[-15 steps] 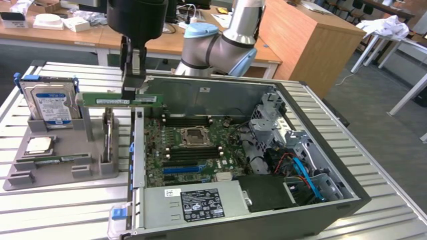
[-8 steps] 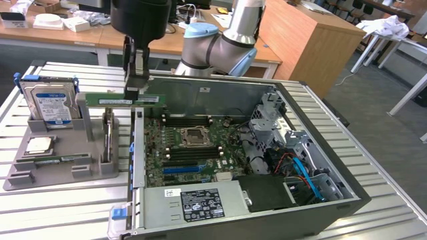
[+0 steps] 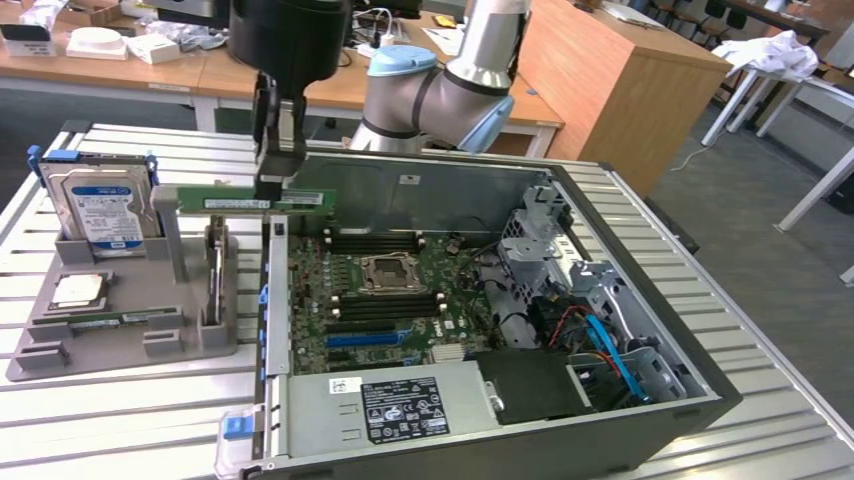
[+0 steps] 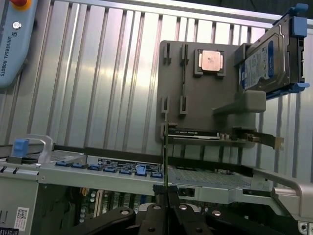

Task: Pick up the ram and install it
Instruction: 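Pick up the ram and move it above insertion slot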

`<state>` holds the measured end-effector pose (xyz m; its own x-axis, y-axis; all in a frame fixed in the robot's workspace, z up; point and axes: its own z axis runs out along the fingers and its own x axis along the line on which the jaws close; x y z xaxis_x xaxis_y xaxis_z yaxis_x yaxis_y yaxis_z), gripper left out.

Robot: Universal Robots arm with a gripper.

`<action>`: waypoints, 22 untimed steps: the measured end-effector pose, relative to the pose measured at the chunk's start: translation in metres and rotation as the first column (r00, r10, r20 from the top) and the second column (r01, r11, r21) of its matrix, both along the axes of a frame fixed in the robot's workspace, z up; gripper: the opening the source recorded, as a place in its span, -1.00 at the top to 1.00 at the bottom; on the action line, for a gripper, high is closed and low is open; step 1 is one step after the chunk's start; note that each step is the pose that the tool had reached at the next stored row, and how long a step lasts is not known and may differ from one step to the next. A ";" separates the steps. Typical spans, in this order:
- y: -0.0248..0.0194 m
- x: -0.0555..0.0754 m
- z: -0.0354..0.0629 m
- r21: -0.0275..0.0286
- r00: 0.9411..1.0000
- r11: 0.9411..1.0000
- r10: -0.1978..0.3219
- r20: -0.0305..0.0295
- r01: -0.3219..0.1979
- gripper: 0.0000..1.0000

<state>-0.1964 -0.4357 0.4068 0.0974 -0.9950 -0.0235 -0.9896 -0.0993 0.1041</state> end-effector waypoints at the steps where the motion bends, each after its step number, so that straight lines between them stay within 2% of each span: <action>1: 0.0000 0.001 0.0000 0.000 1.000 1.000 0.000 0.000 0.000 0.76; 22: 0.0000 0.013 -0.0008 0.000 1.000 1.000 0.000 -0.003 0.000 0.76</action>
